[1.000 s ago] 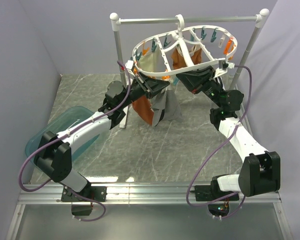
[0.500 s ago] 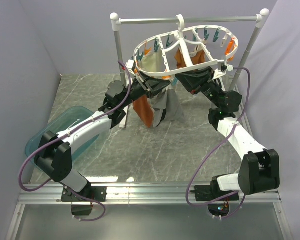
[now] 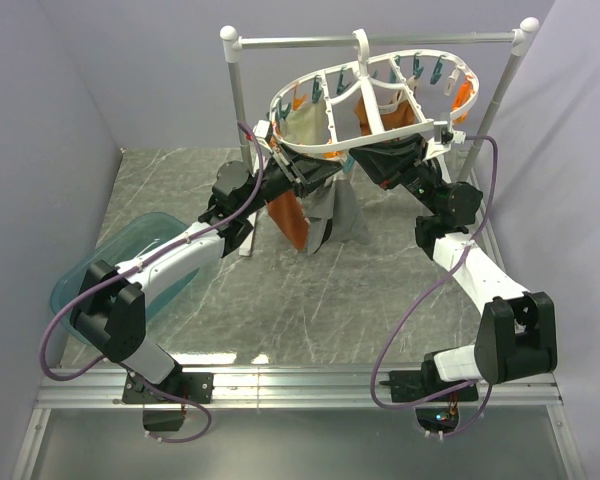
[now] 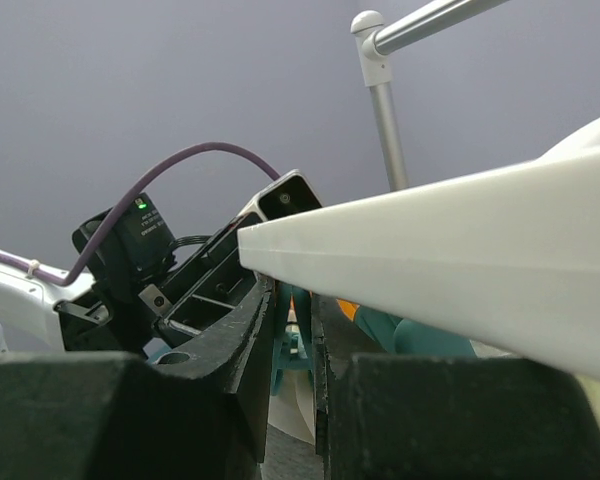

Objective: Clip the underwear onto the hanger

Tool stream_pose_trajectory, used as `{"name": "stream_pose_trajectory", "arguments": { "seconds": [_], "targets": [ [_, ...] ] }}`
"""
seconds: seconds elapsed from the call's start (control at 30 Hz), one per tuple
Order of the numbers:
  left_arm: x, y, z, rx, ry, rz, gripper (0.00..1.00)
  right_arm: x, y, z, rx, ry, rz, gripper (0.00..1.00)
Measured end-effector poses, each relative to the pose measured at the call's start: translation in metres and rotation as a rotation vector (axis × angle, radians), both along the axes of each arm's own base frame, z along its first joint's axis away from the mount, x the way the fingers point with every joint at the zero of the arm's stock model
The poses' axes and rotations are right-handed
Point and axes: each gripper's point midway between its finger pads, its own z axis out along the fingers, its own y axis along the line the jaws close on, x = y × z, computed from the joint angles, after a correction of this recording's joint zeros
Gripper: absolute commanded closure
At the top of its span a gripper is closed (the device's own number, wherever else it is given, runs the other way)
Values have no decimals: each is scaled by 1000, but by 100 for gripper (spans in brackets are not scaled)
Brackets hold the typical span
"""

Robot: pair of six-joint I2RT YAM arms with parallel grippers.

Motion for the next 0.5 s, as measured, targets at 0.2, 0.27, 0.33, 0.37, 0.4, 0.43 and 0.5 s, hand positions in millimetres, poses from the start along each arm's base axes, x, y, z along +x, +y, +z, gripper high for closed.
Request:
{"name": "stream_pose_trajectory", "arguments": {
  "seconds": [0.2,0.27,0.33,0.37,0.4,0.43,0.5],
  "targets": [
    [-1,0,1,-1,-7,-7,100,0,0,0,1,-6,1,100],
    [-1,0,1,-1,-8,-9,100,1,0,-1,2,-8,4,100],
    [-1,1,1,-1,-9,-9,100,1,1,-1,3,-10,7,100],
    [-1,1,2,-2,-11,-10,100,1,1,-1,4,-11,9,98],
    [-2,1,2,-2,-12,-11,100,0,1,-1,4,-14,11,92],
    [-2,1,2,-4,-15,-12,100,0,1,-1,5,-14,13,89],
    [-3,1,3,-6,-18,-15,100,-1,1,0,6,-18,15,84]
  ]
}}
